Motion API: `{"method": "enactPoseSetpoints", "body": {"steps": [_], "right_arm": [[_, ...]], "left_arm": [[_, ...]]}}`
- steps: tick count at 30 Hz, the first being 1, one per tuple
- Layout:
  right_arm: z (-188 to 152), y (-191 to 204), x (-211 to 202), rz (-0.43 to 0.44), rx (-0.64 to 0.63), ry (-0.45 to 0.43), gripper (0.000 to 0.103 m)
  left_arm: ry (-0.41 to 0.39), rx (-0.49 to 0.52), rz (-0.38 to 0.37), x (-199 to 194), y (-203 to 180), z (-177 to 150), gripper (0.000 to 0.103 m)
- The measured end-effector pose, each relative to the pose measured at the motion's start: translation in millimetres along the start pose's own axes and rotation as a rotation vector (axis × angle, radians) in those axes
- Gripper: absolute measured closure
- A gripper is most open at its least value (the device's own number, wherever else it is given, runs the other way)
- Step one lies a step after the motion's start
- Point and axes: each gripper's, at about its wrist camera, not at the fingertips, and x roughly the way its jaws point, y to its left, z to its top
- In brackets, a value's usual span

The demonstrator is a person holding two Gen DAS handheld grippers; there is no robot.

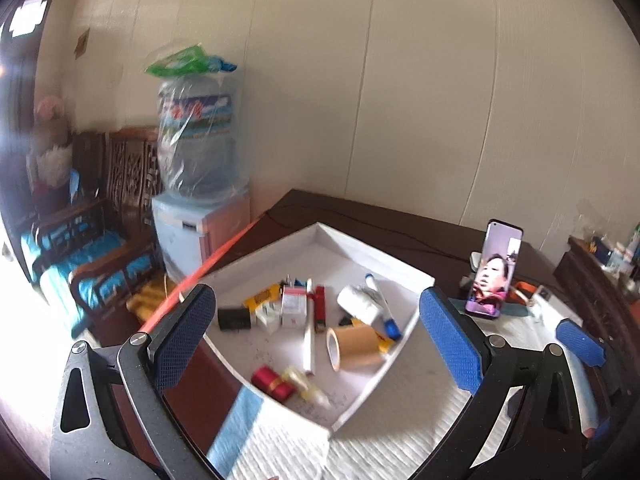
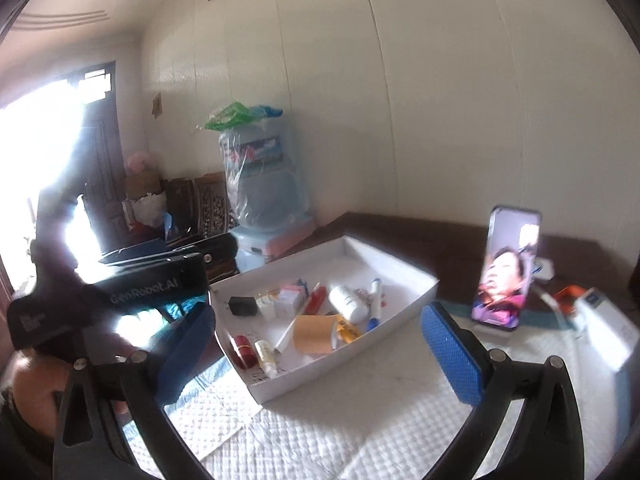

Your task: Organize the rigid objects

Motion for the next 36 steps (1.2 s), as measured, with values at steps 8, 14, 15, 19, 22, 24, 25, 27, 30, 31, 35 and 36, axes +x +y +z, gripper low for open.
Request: {"method": "enactPoseSetpoints", "body": {"steps": [8, 14, 15, 19, 22, 24, 25, 27, 30, 31, 35, 36], "right_arm": [[-2, -8, -51, -0.138, -0.060, -0.080, 0.000], [0, -19, -95, -0.379, -0.101, -0.198, 0.000], [0, -22, -102, -0.389, -0.089, -0.211, 0.000], [4, -42, -128, -0.343, 0.008, -0.235, 0.000], [3, -58, -150, -0.308, 0.093, -0.279, 0.000], [1, -65, -164, -0.280, 0.140, -0.311, 0.000], [-1, -68, -172, -0.270, 0.163, -0.327, 0.000], [-2, -71, -183, -0.262, 0.193, -0.355, 0.000], [-4, -73, -192, -0.273, 0.200, -0.399, 0.000], [-4, -74, -194, -0.282, 0.204, -0.407, 0.000], [-7, -81, -191, -0.241, 0.238, -0.397, 0.000], [-7, -81, -191, -0.241, 0.238, -0.397, 0.000]], "left_arm": [[-0.031, -0.047, 0.068, -44, 5, -10, 0.000], [-0.095, -0.007, 0.102, -74, -3, -15, 0.000], [-0.101, -0.003, 0.116, -78, -4, -15, 0.000], [-0.094, 0.012, 0.173, -93, -15, -18, 0.000], [-0.091, 0.045, 0.149, -103, -23, -22, 0.000], [-0.077, 0.059, 0.122, -106, -28, -26, 0.000], [-0.071, 0.067, 0.107, -107, -30, -28, 0.000], [-0.067, 0.085, 0.075, -108, -36, -32, 0.000], [-0.065, 0.109, 0.092, -107, -46, -37, 0.000], [-0.065, 0.118, 0.101, -107, -49, -38, 0.000], [-0.072, 0.130, 0.118, -108, -53, -40, 0.000], [-0.069, 0.128, 0.116, -108, -53, -40, 0.000]]}}
